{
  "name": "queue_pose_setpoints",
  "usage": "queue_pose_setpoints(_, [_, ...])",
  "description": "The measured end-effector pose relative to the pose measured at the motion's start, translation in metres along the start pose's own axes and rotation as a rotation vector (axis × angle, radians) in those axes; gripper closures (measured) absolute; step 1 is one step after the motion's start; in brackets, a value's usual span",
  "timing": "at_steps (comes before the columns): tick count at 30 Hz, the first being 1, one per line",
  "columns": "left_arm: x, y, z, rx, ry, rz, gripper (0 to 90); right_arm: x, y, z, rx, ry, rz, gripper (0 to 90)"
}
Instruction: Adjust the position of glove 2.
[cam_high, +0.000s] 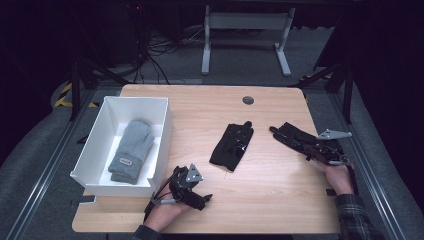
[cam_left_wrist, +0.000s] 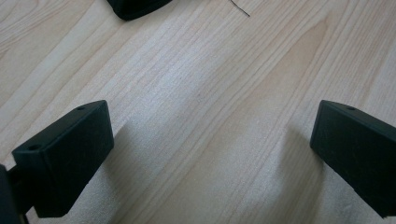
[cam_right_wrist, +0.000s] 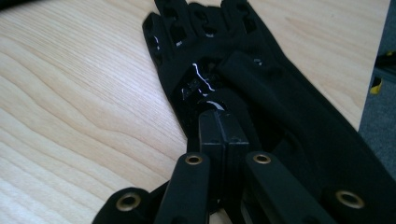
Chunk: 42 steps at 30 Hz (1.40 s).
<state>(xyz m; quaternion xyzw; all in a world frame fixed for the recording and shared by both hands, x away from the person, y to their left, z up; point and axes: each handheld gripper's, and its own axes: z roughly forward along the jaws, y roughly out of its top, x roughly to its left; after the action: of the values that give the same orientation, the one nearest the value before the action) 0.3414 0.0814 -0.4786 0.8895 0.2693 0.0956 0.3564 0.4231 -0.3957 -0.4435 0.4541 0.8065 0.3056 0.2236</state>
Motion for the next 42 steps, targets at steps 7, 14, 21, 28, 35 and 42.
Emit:
queue_pose_setpoints(7, [0.000,0.000,0.000,0.000,-0.003,0.003,0.0,0.003,-0.002,0.003,0.026,0.024,-0.004,90.0])
queue_pose_setpoints(14, [0.000,0.000,0.000,0.000,-0.004,0.004,0.0,0.018,0.000,0.001,0.050,0.053,-0.048,90.0])
queue_pose_setpoints(21, [0.000,0.000,0.000,0.000,-0.004,0.004,0.0,0.033,0.001,-0.002,0.068,0.095,-0.096,90.0])
queue_pose_setpoints(28, [0.000,0.000,0.000,0.000,-0.003,0.003,0.0,0.055,0.001,-0.006,0.089,0.154,-0.154,90.0])
queue_pose_setpoints(35, [0.000,0.000,0.000,-0.001,-0.004,0.003,0.0,0.076,0.003,-0.007,0.099,0.215,-0.199,90.0])
queue_pose_setpoints(42, [0.000,0.000,0.000,0.000,-0.003,0.003,0.0,0.100,0.004,-0.007,0.100,0.289,-0.235,90.0])
